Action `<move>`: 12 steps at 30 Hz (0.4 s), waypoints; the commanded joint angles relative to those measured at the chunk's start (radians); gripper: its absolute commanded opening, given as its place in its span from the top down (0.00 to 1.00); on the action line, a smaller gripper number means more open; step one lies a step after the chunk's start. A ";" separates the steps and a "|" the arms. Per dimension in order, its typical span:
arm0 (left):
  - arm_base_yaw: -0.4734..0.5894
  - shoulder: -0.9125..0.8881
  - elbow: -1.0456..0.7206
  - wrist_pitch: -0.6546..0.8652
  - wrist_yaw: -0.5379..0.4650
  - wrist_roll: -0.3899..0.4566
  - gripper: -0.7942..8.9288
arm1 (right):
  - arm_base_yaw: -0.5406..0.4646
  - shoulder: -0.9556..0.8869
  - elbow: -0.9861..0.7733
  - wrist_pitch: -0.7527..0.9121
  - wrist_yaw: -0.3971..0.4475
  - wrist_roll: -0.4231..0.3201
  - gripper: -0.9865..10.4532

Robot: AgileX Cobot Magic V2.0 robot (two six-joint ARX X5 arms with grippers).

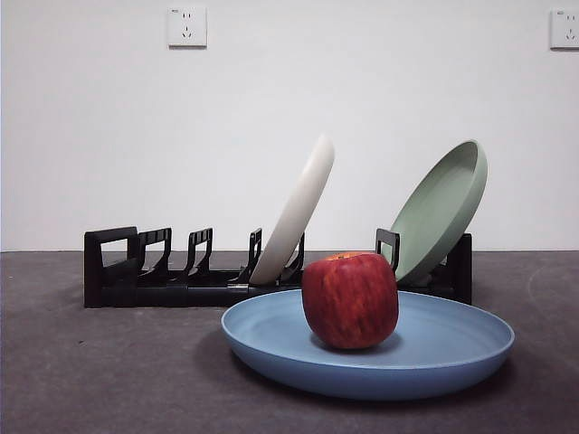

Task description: Take the blue plate from the plate rack,put the plate on the table,take the apple from the table,put the apple in the plate

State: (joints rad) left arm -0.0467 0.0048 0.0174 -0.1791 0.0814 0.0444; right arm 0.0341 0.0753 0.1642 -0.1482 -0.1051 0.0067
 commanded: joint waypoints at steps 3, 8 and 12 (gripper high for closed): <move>0.003 -0.003 -0.014 0.004 0.000 0.001 0.92 | 0.000 -0.064 -0.080 0.013 -0.001 0.002 0.92; 0.003 -0.003 -0.014 0.004 0.000 0.001 0.92 | 0.000 -0.074 -0.113 0.009 0.000 0.022 0.92; 0.003 -0.003 -0.014 0.004 0.000 0.001 0.92 | 0.000 -0.074 -0.121 0.009 0.001 0.022 0.92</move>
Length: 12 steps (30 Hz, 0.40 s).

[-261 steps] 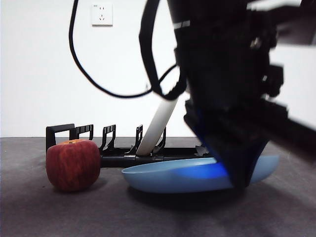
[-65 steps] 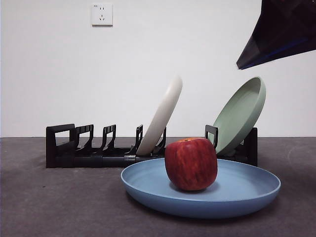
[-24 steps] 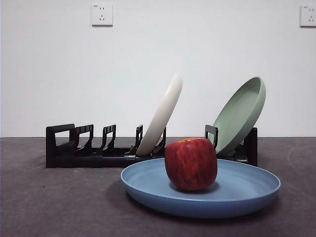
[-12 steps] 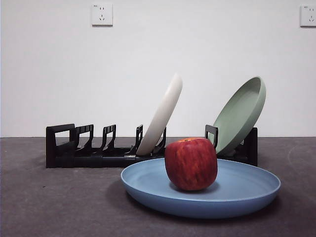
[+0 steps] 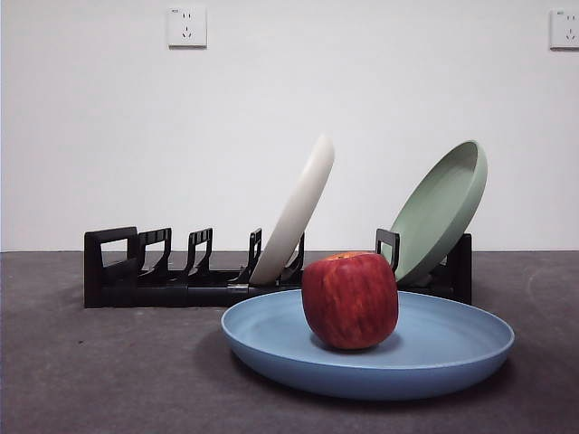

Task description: Take the blue plate from the plate rack,put the plate on the table,take the apple from the table,put the apple in the plate

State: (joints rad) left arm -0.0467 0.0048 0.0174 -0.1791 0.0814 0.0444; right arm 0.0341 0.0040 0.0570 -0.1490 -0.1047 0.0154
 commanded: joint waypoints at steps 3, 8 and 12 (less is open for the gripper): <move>0.003 -0.003 -0.014 0.004 0.000 0.001 0.92 | 0.000 -0.003 -0.029 0.010 0.002 0.018 0.92; 0.003 -0.003 -0.014 0.004 0.000 0.001 0.92 | 0.000 -0.003 -0.051 -0.023 0.002 0.065 0.92; 0.003 -0.003 -0.014 0.004 0.000 0.001 0.92 | 0.000 -0.003 -0.051 -0.030 0.002 0.098 0.92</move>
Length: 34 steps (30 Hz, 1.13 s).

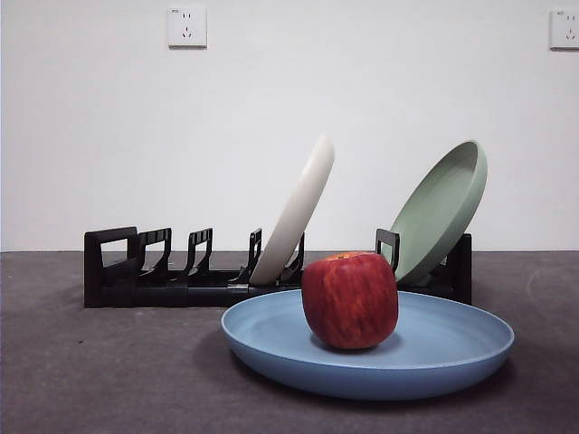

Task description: Take the blue plate from the plate rack,put the plate on the table,take the apple from the table,put the apple in the plate

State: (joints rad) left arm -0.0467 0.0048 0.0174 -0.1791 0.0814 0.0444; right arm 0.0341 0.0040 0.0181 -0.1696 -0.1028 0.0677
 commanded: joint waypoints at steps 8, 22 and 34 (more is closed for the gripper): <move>0.003 -0.003 -0.014 0.004 0.000 0.001 0.92 | 0.000 0.003 -0.012 -0.008 0.007 0.097 0.92; 0.003 -0.003 -0.014 0.004 0.000 0.001 0.92 | 0.000 0.003 -0.012 -0.008 0.008 0.097 0.92; 0.003 -0.003 -0.014 0.004 0.000 0.001 0.92 | 0.000 0.003 -0.012 -0.008 0.008 0.097 0.92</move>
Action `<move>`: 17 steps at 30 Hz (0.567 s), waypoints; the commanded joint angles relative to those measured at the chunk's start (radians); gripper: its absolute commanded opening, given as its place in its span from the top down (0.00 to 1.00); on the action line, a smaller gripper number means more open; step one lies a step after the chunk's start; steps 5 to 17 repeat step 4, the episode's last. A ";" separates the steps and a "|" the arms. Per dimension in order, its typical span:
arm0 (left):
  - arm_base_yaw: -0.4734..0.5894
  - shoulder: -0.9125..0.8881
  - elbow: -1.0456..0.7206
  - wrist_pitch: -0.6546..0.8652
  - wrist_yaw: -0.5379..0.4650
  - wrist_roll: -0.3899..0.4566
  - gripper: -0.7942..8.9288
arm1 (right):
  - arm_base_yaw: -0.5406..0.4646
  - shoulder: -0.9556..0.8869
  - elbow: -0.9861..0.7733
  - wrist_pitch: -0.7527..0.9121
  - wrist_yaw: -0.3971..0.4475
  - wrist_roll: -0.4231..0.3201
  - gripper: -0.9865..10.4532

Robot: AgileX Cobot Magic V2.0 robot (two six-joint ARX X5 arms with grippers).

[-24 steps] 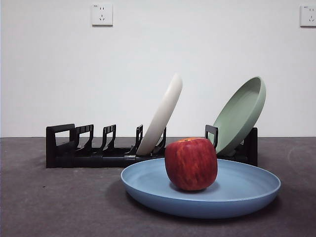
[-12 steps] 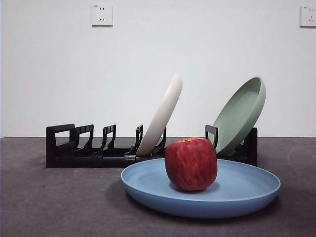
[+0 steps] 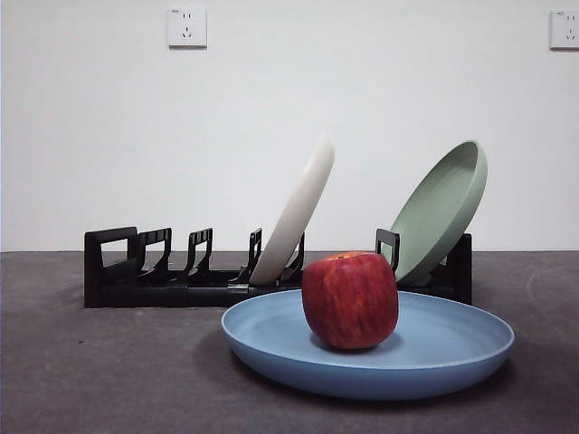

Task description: Take the blue plate from the plate rack,put the plate on the table,take the apple from the table,put the apple in the plate

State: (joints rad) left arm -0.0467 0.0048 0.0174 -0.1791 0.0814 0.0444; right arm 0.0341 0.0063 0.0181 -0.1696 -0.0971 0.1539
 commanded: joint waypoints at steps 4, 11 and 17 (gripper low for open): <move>0.003 -0.003 -0.014 0.004 0.000 0.001 0.92 | 0.000 0.000 -0.012 -0.008 0.002 0.010 0.92; 0.003 -0.003 -0.014 0.004 0.000 0.001 0.92 | 0.000 0.000 -0.012 -0.008 0.002 0.010 0.92; 0.003 -0.003 -0.014 0.004 0.000 0.001 0.92 | 0.000 0.000 -0.012 -0.008 0.002 0.010 0.92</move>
